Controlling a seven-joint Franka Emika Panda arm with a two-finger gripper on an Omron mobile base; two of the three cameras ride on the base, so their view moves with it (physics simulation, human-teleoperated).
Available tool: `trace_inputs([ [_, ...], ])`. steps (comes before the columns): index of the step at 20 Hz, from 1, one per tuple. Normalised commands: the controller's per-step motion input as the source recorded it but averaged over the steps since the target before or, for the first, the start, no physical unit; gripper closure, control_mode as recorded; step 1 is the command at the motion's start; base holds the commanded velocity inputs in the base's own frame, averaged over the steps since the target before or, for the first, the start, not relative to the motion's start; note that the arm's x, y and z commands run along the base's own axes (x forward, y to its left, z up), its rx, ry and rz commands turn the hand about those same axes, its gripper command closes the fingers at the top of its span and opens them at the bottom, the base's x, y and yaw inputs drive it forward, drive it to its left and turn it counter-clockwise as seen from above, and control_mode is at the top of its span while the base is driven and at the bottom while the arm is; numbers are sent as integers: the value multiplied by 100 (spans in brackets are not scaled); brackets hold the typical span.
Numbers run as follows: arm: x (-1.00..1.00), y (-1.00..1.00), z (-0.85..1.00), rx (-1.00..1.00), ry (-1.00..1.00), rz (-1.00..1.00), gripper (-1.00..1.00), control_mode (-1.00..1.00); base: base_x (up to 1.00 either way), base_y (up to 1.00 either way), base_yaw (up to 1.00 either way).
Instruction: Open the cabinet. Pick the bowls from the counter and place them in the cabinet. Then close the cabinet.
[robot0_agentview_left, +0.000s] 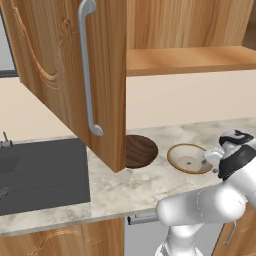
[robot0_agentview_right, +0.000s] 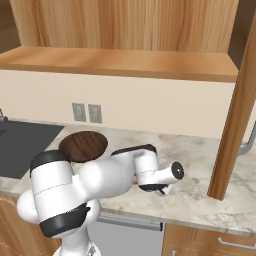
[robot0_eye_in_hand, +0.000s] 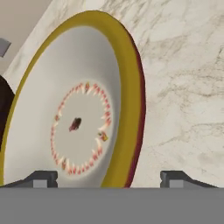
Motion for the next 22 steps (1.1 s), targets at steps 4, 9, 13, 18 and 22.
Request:
trace_inputs([
  [4, 19, 0, -11, 0, -19, 0, -100, -100, 0, 0, 0],
  [9, 20, 14, -11, 0, -10, -5, -100, -100, 0, 0, 0],
  [13, 27, 22, -23, 0, -1, -7, -100, -100, 0, 0, 0],
  [18, 38, 32, -45, 3, 1, -6, 100, -100, 0, 0, 0],
  [22, 21, 22, -49, 1, 6, -3, 100, -100, 0, 0, 0],
])
